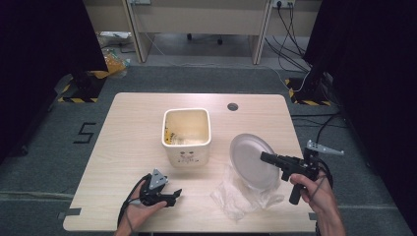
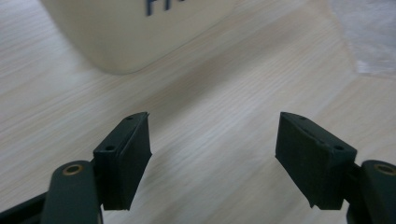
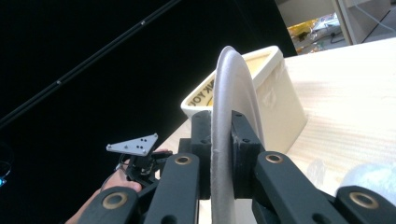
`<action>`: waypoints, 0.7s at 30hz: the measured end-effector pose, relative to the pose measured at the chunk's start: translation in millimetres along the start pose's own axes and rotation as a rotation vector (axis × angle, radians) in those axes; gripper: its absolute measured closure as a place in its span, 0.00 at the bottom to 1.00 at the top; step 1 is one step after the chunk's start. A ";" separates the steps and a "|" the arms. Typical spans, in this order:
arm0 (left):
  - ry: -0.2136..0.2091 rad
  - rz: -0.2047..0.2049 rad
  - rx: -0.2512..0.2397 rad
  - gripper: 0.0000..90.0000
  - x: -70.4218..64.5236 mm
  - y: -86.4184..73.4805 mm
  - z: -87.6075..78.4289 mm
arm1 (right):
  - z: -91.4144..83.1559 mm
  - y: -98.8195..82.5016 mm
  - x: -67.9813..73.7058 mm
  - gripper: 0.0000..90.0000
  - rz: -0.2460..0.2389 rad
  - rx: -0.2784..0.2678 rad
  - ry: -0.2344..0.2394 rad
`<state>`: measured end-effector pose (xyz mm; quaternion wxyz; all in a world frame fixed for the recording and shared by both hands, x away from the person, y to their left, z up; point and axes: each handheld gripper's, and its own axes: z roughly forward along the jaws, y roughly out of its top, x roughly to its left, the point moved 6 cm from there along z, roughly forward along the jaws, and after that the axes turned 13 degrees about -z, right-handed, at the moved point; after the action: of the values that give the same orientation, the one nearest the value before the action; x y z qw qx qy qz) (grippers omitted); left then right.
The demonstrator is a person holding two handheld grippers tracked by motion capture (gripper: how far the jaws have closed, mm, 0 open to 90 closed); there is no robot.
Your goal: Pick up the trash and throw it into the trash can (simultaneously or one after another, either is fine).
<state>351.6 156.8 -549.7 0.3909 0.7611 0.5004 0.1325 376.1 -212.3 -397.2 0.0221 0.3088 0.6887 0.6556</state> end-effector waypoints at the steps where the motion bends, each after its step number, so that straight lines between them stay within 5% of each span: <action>1: 0.007 -0.007 -0.003 0.28 3.5 -0.6 -0.8 | 0.5 1.8 -0.5 0.93 -0.004 0.000 -0.001; 14: 0.046 -0.080 0.013 0.17 31.9 -14.9 -11.5 | 14.2 32.4 -3.5 0.93 -0.017 -0.010 0.014; 21: 0.064 -0.055 0.016 0.16 35.5 -18.8 -11.4 | 21.9 46.8 -3.7 0.93 -0.021 -0.022 0.023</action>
<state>348.9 196.5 -562.6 0.3722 0.7455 0.5343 0.1419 407.2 -196.8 -358.8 0.0242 0.2938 0.6848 0.6664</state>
